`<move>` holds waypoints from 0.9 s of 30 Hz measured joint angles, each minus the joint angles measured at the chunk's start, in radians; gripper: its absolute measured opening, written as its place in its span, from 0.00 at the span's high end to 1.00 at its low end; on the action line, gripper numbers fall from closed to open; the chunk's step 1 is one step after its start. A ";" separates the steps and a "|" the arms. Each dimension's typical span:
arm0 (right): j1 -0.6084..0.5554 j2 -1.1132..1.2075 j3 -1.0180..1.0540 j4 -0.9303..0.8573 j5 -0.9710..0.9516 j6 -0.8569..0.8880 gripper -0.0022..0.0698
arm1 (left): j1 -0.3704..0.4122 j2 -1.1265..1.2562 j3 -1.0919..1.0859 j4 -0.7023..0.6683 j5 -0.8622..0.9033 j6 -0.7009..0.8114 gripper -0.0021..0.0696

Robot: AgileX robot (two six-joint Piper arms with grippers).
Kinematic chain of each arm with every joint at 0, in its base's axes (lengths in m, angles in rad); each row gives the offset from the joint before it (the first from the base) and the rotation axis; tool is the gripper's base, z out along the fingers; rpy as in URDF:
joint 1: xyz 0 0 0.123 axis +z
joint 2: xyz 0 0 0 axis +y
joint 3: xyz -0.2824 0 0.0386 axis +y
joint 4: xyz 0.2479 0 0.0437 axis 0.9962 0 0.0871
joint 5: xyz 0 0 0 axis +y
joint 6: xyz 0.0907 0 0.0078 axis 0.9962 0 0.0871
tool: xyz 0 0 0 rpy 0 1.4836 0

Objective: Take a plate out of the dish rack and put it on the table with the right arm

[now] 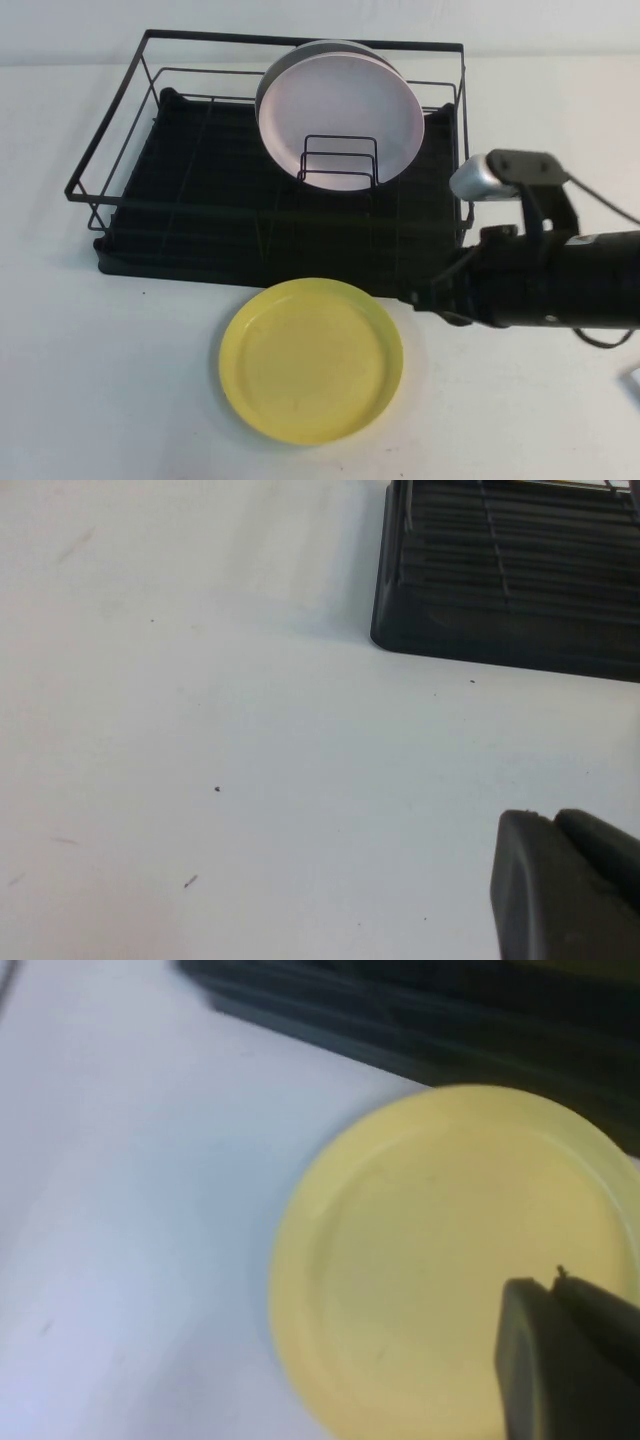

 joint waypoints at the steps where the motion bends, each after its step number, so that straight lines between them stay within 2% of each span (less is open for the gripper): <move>1: 0.000 -0.043 0.000 -0.027 0.022 0.000 0.98 | 0.000 0.000 0.000 0.000 0.000 0.000 0.98; 8: 0.000 -0.275 0.000 -0.263 0.277 0.000 0.99 | 0.000 0.000 0.000 0.000 0.000 0.000 0.98; 11: 0.000 -0.326 0.027 -0.317 0.304 0.000 0.99 | 0.000 0.000 0.000 0.000 0.000 0.000 0.98; 22: -0.012 -0.377 0.318 -0.388 0.051 -0.003 1.00 | 0.000 0.000 0.000 0.000 0.000 0.000 0.98; 27: -0.152 -0.504 0.437 -0.377 0.010 -0.003 1.00 | 0.000 0.000 0.000 0.000 0.000 0.000 0.98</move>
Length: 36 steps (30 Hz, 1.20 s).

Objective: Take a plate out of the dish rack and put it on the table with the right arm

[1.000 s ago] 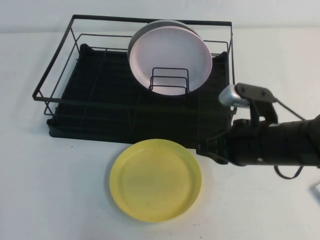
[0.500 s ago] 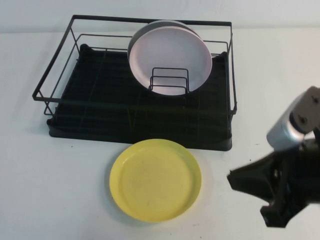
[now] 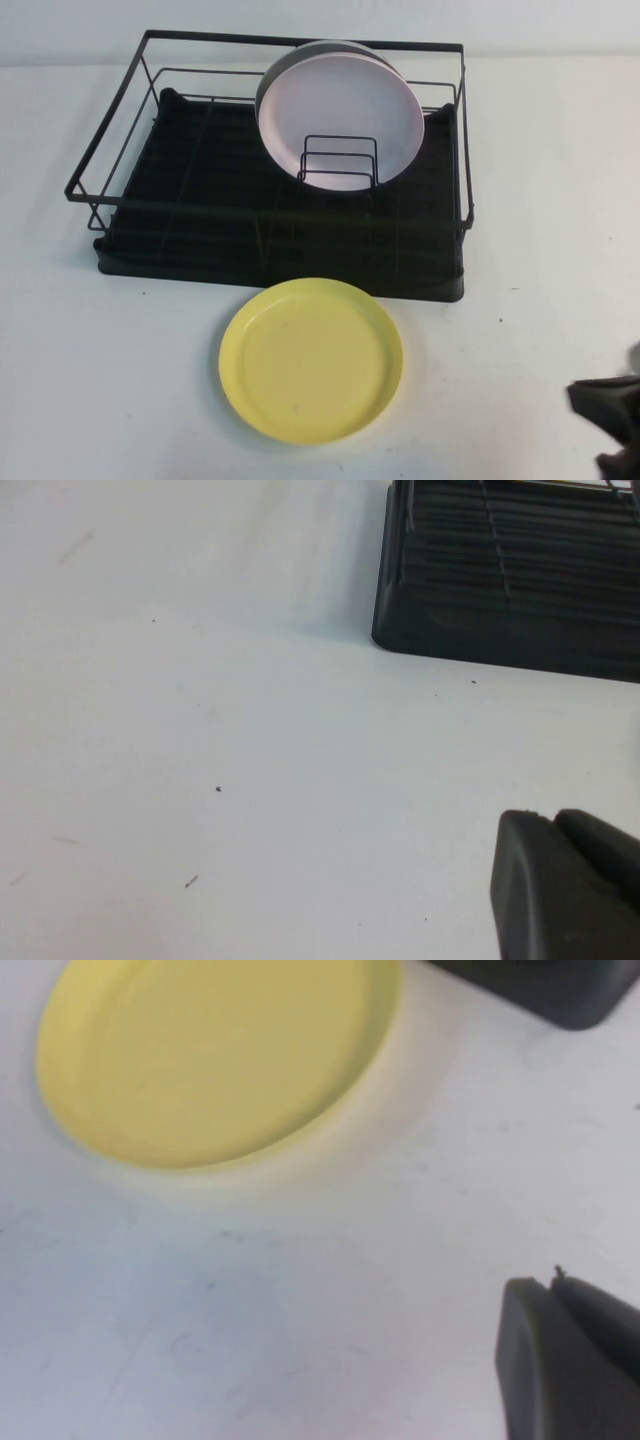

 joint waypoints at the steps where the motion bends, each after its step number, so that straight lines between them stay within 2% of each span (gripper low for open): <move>1: -0.033 -0.035 0.017 -0.006 0.000 0.000 1.00 | 0.000 0.000 0.000 0.000 0.000 0.000 0.98; 6: -0.243 -0.303 0.169 -0.010 -0.157 0.000 1.00 | 0.000 0.000 0.000 0.000 0.000 0.000 0.98; 11: -0.373 -0.570 0.346 -0.007 -0.340 0.000 1.00 | 0.000 0.000 0.000 0.000 0.000 0.000 0.98; 16: -0.390 -0.779 0.433 -0.005 -0.374 0.000 1.00 | 0.000 0.000 0.000 0.000 0.000 0.000 0.98; 20: -0.390 -0.861 0.437 -0.007 -0.329 0.000 1.00 | 0.000 0.000 0.000 0.000 0.000 0.000 0.98; 36: -0.390 -0.889 0.440 0.010 -0.249 -0.001 1.00 | 0.000 0.000 0.000 0.000 0.000 0.000 0.98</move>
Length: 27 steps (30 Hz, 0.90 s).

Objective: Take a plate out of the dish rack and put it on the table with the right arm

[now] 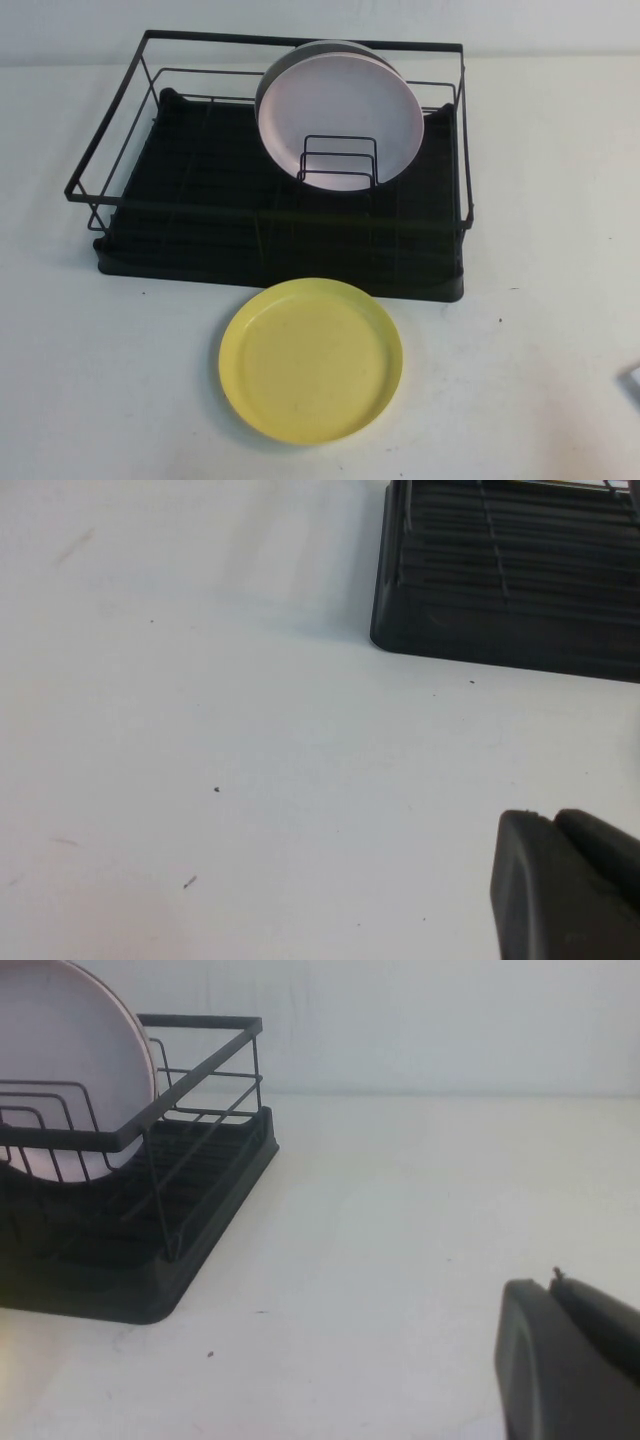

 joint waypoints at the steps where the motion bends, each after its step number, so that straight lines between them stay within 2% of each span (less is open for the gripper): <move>1: 0.000 0.000 0.000 -0.021 0.006 0.010 1.00 | 0.000 0.000 0.000 0.000 0.000 0.000 0.98; 6: 0.000 -0.003 0.000 -0.312 0.093 0.290 1.00 | 0.000 0.000 0.000 0.000 0.000 0.000 0.98; 9: 0.000 -0.003 0.000 -0.402 0.160 0.375 1.00 | 0.000 0.000 0.000 0.000 0.000 0.000 0.98; 27: 0.000 -0.003 0.000 -0.438 0.191 0.413 1.00 | 0.000 0.000 0.000 0.000 0.000 0.000 0.98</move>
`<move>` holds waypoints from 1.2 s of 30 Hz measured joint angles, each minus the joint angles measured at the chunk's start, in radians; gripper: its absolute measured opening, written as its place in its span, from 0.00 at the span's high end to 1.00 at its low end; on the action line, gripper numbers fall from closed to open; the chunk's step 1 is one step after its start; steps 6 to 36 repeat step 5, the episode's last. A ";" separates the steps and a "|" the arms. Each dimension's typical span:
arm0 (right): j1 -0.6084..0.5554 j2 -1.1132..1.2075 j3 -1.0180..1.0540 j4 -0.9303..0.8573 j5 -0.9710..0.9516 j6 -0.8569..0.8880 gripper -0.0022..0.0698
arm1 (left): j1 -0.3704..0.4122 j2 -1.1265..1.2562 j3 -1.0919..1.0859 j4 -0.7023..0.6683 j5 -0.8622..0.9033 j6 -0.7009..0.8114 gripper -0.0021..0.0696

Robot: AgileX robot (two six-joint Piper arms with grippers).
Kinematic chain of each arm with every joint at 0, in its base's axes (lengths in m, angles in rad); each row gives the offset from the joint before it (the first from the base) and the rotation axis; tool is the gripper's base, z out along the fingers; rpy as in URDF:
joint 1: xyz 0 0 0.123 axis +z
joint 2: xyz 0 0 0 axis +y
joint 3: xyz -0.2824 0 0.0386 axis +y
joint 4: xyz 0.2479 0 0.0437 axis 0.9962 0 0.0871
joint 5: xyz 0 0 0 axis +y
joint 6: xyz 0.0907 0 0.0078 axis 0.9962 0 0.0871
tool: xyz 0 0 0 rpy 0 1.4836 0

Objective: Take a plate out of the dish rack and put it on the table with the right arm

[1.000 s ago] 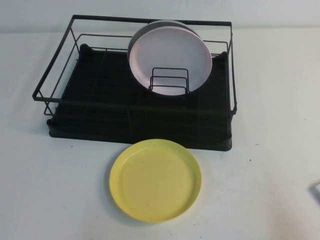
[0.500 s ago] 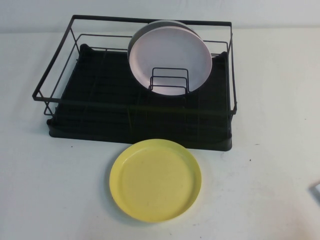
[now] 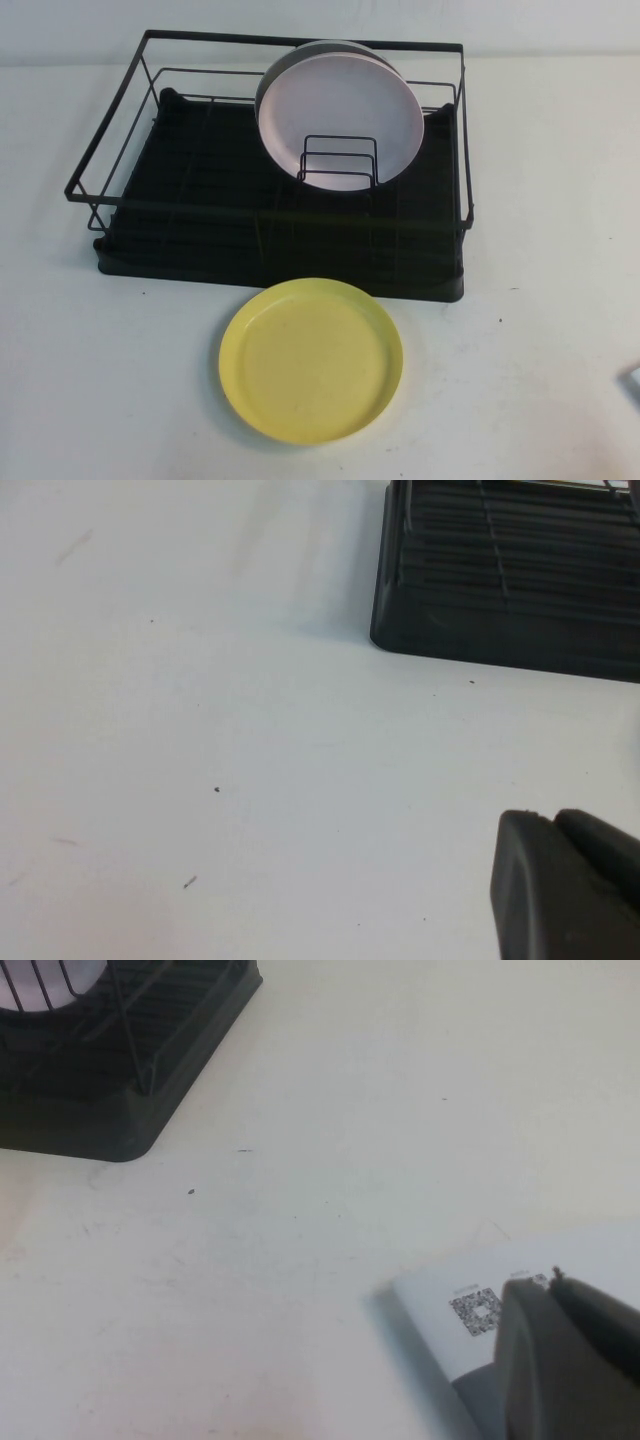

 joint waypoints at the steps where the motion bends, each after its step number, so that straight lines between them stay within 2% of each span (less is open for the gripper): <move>1: 0.000 0.000 0.000 0.000 0.000 0.000 1.00 | 0.000 0.000 0.000 0.000 0.000 0.000 0.98; 36: 0.000 0.000 0.000 0.000 0.000 0.000 1.00 | 0.000 0.000 0.000 0.000 0.000 0.000 0.98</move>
